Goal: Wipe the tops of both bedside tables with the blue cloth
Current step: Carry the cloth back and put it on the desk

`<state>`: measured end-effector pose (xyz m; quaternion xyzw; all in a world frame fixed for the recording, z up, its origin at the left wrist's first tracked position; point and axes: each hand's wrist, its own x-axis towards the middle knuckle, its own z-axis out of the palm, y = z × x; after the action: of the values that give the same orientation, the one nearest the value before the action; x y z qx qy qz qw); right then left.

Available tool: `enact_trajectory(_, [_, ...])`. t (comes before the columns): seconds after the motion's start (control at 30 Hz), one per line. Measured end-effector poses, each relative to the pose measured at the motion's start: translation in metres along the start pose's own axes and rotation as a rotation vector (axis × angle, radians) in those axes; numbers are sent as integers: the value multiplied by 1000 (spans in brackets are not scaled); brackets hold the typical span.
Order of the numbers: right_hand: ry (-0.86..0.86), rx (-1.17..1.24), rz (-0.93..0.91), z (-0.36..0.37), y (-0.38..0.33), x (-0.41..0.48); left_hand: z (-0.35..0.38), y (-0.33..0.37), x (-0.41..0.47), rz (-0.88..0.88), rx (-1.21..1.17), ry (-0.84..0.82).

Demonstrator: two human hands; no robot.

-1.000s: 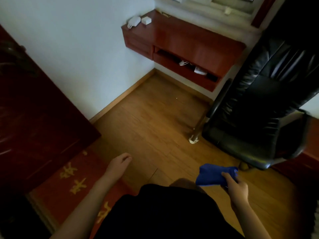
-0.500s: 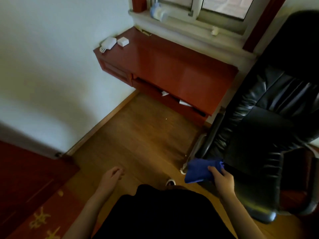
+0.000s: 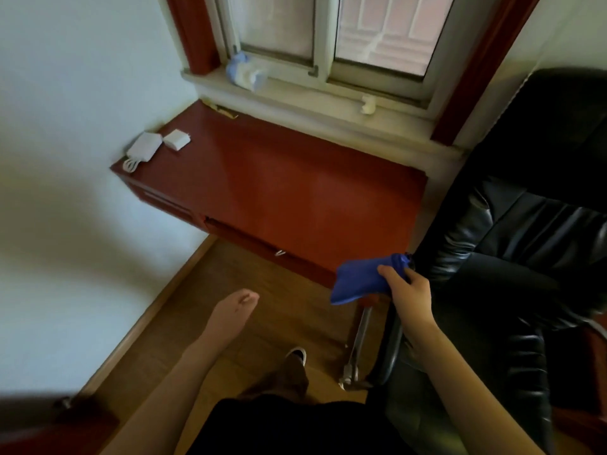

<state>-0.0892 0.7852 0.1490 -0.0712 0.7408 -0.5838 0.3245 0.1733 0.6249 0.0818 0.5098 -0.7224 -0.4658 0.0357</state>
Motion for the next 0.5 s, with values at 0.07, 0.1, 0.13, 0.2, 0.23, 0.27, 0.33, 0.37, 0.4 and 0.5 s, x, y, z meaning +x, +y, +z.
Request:
enact_trajectory(0.07, [34, 38, -27, 13, -18, 25, -4, 26, 42, 86, 62, -23])
enact_trajectory(0.1, [49, 63, -35, 18, -26, 36, -6, 39, 63, 137, 94, -40])
enact_trajectory(0.13, [60, 85, -50, 23, -32, 48, -7, 50, 82, 178, 124, -57])
enact_trajectory(0.2, [85, 134, -68, 32, -33, 69, -5, 72, 121, 247, 189, -84])
enact_trajectory(0.23, [105, 157, -55, 36, -29, 79, -2, 80, 139, 280, 220, -91])
enact_trajectory(0.27, [129, 160, -29, 40, -20, 90, 2, 86, 156, 312, 245, -81])
enact_trajectory(0.33, [177, 107, 67, 47, 3, 110, 14, 91, 185, 373, 282, -27])
enact_trajectory(0.37, [210, 57, 136, 50, 18, 120, 21, 90, 199, 397, 309, -9])
enact_trajectory(0.4, [249, -13, 211, 51, 33, 128, 28, 87, 211, 416, 352, -12])
enact_trajectory(0.5, [334, -164, 353, 50, 68, 138, 48, 72, 239, 444, 529, -80])
